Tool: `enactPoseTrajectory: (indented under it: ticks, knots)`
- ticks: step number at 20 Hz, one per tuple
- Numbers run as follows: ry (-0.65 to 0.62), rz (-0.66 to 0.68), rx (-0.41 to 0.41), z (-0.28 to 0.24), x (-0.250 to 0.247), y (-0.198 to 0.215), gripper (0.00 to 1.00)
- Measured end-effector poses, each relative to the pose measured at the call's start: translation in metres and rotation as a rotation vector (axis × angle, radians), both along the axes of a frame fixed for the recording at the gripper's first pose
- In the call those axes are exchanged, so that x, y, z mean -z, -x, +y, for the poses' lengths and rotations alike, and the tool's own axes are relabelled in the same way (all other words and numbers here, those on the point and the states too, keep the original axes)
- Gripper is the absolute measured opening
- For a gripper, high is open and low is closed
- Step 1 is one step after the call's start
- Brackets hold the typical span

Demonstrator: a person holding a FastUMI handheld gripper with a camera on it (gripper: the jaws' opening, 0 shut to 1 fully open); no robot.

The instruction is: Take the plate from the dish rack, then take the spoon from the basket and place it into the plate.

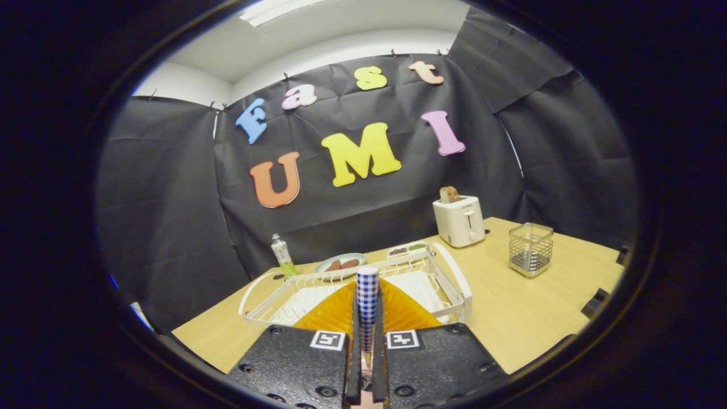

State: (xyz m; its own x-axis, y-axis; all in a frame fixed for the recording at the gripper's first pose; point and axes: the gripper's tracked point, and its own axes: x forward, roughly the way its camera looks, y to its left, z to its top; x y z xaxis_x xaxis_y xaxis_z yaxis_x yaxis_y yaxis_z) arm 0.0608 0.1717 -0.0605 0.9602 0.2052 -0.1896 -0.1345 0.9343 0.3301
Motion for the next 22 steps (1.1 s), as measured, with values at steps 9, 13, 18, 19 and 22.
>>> enactPoseTrajectory:
  ticks: [9,13,18,19,22]
  knots:
    - [0.002,-0.039,0.043,-0.015,-0.003,0.010,0.34]
    - [0.023,-0.111,0.066,-0.032,-0.021,0.014,0.52]
    - [0.044,-0.186,0.075,-0.047,-0.046,0.025,0.64]
    - [0.048,-0.199,0.077,-0.051,-0.051,0.026,0.70]
    - [0.089,-0.233,0.079,-0.064,-0.067,0.032,0.89]
